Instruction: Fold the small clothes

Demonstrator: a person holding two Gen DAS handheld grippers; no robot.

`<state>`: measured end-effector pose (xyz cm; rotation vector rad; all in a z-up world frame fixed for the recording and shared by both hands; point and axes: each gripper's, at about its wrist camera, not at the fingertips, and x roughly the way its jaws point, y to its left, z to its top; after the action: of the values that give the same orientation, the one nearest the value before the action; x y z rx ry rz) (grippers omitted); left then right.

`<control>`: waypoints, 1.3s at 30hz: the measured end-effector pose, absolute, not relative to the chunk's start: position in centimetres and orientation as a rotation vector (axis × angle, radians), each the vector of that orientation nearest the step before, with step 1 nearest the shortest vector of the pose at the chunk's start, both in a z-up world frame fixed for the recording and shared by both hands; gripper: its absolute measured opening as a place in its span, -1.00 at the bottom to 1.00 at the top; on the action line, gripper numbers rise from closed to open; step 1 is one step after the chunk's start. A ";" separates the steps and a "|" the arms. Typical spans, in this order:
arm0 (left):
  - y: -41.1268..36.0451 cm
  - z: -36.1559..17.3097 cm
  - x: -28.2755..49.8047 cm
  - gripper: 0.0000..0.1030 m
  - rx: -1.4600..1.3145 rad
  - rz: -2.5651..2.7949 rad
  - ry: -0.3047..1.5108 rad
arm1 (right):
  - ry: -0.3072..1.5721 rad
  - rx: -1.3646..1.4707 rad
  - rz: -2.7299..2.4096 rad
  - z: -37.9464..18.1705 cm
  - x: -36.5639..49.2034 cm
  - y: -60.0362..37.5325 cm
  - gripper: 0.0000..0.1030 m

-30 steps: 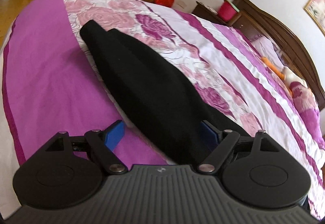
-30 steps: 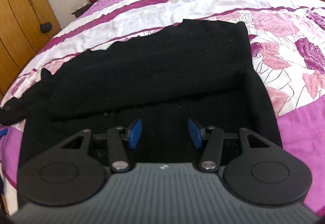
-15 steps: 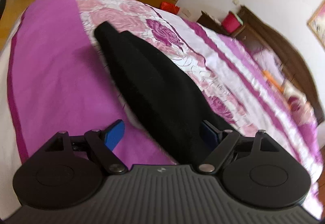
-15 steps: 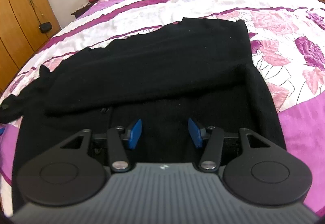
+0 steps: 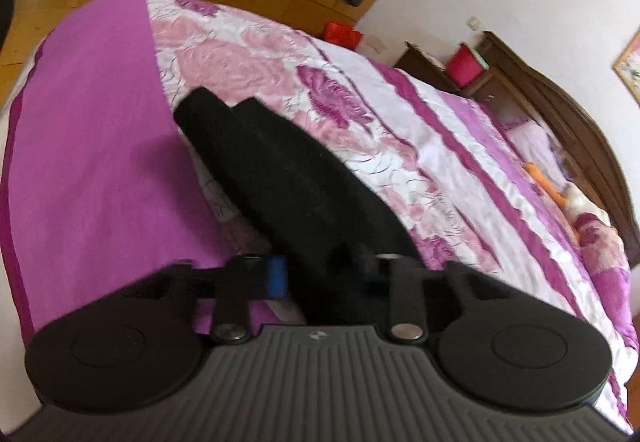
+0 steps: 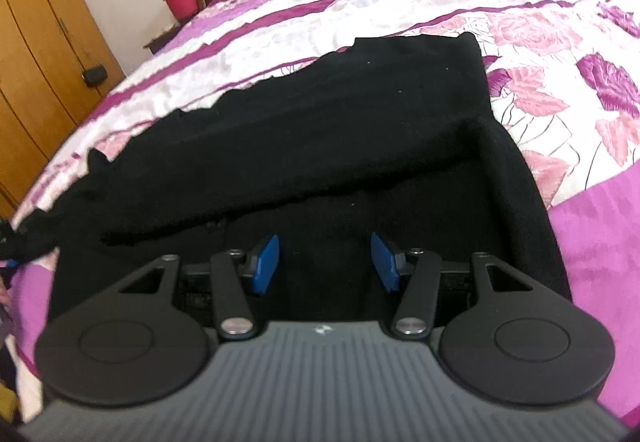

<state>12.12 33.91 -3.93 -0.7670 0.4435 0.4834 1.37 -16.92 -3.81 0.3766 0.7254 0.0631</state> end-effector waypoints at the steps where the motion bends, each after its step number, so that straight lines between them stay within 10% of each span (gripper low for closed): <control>1: 34.2 -3.5 11.6 -0.76 -0.775 0.467 0.425 | 0.725 0.377 0.063 -3.8 1.4 -16.9 0.04; 24: 25.0 7.8 3.2 -0.82 -0.567 0.176 0.156 | 0.619 0.463 0.189 -2.1 -2.1 -18.0 0.08; 39: 4.6 7.4 9.5 -0.81 -0.437 -0.273 0.340 | 0.566 0.459 0.122 -1.9 -3.7 -20.2 0.08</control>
<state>9.46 4.62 7.42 -0.4371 0.3399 -0.2733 -3.65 -20.19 -1.89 0.4586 0.5660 0.1217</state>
